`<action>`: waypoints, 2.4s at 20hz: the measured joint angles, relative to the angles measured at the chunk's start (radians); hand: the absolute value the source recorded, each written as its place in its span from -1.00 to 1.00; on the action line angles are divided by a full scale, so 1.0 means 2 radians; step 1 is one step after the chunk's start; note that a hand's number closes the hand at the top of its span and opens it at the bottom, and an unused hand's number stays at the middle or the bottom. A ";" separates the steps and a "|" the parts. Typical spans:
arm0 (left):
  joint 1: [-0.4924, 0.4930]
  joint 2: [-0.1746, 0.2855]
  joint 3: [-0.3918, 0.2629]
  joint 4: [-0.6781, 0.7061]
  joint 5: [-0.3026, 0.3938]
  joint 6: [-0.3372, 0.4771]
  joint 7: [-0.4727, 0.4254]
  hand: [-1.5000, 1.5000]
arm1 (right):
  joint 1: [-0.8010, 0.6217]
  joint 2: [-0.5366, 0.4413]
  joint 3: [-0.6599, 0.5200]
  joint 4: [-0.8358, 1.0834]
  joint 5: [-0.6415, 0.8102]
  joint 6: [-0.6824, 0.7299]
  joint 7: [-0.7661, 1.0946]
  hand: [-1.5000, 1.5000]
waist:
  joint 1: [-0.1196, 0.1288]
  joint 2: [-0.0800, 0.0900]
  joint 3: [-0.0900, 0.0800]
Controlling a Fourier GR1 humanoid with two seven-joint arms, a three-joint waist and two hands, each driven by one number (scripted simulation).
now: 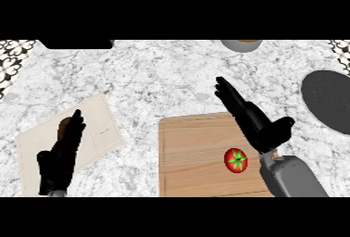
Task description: Pick the tomato from the cutting board and place it in the pan
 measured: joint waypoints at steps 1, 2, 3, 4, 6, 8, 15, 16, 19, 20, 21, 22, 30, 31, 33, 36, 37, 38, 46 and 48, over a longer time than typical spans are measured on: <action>-0.004 -0.001 0.003 0.002 0.002 -0.004 -0.003 0.00 | 0.000 0.001 -0.005 0.002 -0.003 0.007 -0.006 1.00 | 0.000 -0.003 -0.001; -0.009 -0.005 0.000 0.001 0.002 -0.006 -0.005 0.00 | 0.001 -0.004 -0.009 0.002 -0.011 0.023 -0.018 1.00 | -0.001 -0.005 -0.002; -0.017 -0.011 -0.005 0.002 0.001 -0.009 -0.013 0.00 | 0.005 -0.009 -0.014 -0.003 -0.019 0.039 -0.031 1.00 | -0.003 -0.006 -0.003; -0.023 -0.016 -0.008 0.000 0.002 -0.013 -0.023 0.00 | 0.006 -0.016 -0.021 -0.008 -0.029 0.057 -0.044 1.00 | -0.004 -0.008 -0.004; -0.037 -0.026 -0.017 -0.009 0.006 -0.024 -0.044 0.00 | 0.005 -0.029 -0.035 -0.020 -0.054 0.097 -0.073 1.00 | -0.007 -0.010 -0.005; -0.041 -0.034 -0.024 -0.016 0.013 -0.032 -0.056 0.00 | 0.011 -0.068 -0.060 -0.011 -0.018 0.081 -0.083 -1.00 | -0.015 -0.012 -0.006; -0.056 -0.047 -0.023 -0.002 0.036 -0.071 -0.094 0.00 | 0.130 -0.149 -0.127 0.003 0.008 0.147 -0.230 -1.00 | -0.013 -0.013 -0.006; -0.053 -0.052 -0.029 -0.002 0.032 -0.071 -0.097 0.00 | 0.135 -0.158 -0.136 0.008 0.017 0.153 -0.247 -1.00 | -0.011 -0.013 -0.006; -0.058 -0.055 -0.028 -0.003 0.034 -0.079 -0.096 0.00 | 0.135 -0.187 -0.154 0.022 0.044 0.169 -0.278 -1.00 | -0.008 -0.013 -0.006; -0.057 -0.058 -0.030 -0.002 0.032 -0.079 -0.097 0.00 | 0.134 -0.199 -0.158 0.018 0.050 0.175 -0.275 -1.00 | -0.007 -0.013 -0.006; -0.058 -0.059 -0.029 -0.001 0.033 -0.081 -0.099 0.00 | 0.128 -0.198 -0.153 0.015 0.062 0.173 -0.270 -1.00 | -0.006 -0.013 -0.006; -0.059 -0.056 -0.025 -0.003 0.036 -0.086 -0.097 0.00 | 0.123 -0.201 -0.150 0.014 0.074 0.173 -0.266 -1.00 | -0.005 -0.013 -0.006; -0.050 -0.066 -0.031 0.007 0.026 -0.091 -0.111 0.00 | 0.086 -0.223 -0.085 -0.047 0.167 0.183 -0.164 -1.00 | -0.001 -0.013 -0.007; -0.048 -0.065 -0.031 0.004 0.027 -0.093 -0.110 0.00 | 0.081 -0.225 -0.071 -0.051 0.185 0.185 -0.152 -1.00 | 0.001 -0.013 -0.007; -0.056 -0.064 -0.028 0.012 0.028 -0.097 -0.113 0.00 | 0.064 -0.224 -0.043 -0.052 0.219 0.188 -0.124 -1.00 | 0.002 -0.012 -0.007; -0.060 -0.063 -0.024 0.011 0.029 -0.100 -0.108 0.00 | 0.052 -0.215 0.004 -0.067 0.271 0.194 -0.088 -1.00 | 0.003 -0.013 -0.007; -0.064 -0.062 -0.019 0.016 0.032 -0.103 -0.108 0.00 | 0.046 -0.209 0.019 -0.062 0.289 0.194 -0.082 -1.00 | 0.003 -0.012 -0.007; -0.060 -0.066 -0.022 0.018 0.029 -0.102 -0.113 0.00 | 0.038 -0.206 0.030 -0.063 0.303 0.199 -0.069 -1.00 | 0.003 -0.012 -0.007; -0.068 -0.081 -0.017 0.010 0.012 -0.094 -0.095 0.00 | 0.042 -0.161 0.070 -0.043 0.401 0.206 -0.034 -1.00 | -0.001 -0.013 -0.007; -0.061 -0.084 -0.015 0.013 0.011 -0.101 -0.103 0.00 | 0.043 -0.143 0.069 -0.037 0.417 0.210 -0.027 -1.00 | -0.001 -0.013 -0.007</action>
